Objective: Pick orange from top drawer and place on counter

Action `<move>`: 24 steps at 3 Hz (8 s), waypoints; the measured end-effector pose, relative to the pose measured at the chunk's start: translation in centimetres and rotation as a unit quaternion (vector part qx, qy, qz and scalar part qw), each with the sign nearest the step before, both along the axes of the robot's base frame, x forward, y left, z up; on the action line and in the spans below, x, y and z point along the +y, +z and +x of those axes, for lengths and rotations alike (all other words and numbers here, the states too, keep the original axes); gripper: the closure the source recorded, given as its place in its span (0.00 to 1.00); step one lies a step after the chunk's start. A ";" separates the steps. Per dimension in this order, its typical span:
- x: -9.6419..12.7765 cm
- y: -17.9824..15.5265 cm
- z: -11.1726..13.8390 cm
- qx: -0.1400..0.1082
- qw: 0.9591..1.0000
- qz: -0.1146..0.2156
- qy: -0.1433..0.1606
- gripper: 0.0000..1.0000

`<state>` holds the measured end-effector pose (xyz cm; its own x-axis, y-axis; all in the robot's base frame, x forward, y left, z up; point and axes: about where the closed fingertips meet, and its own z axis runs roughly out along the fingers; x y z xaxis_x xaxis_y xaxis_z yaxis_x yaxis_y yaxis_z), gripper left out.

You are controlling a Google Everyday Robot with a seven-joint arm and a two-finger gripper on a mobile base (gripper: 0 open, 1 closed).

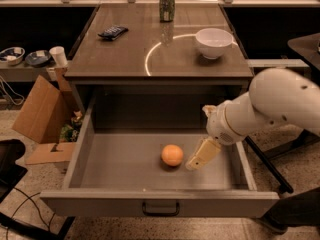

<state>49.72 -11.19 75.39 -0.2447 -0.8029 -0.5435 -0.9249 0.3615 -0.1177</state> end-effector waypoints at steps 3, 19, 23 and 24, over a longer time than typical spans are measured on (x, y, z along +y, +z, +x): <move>5.5 -7.4 5.6 -0.050 0.990 0.129 -0.036 0.00; 6.7 23.9 20.2 -0.136 0.946 0.264 -0.128 1.00; 12.0 16.1 30.2 -0.090 0.946 0.277 -0.141 1.00; 13.1 12.9 31.6 -0.073 0.953 0.249 -0.157 1.00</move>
Offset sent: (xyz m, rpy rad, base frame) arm 0.0803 0.0676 -0.0712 0.3193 -0.1651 -0.0747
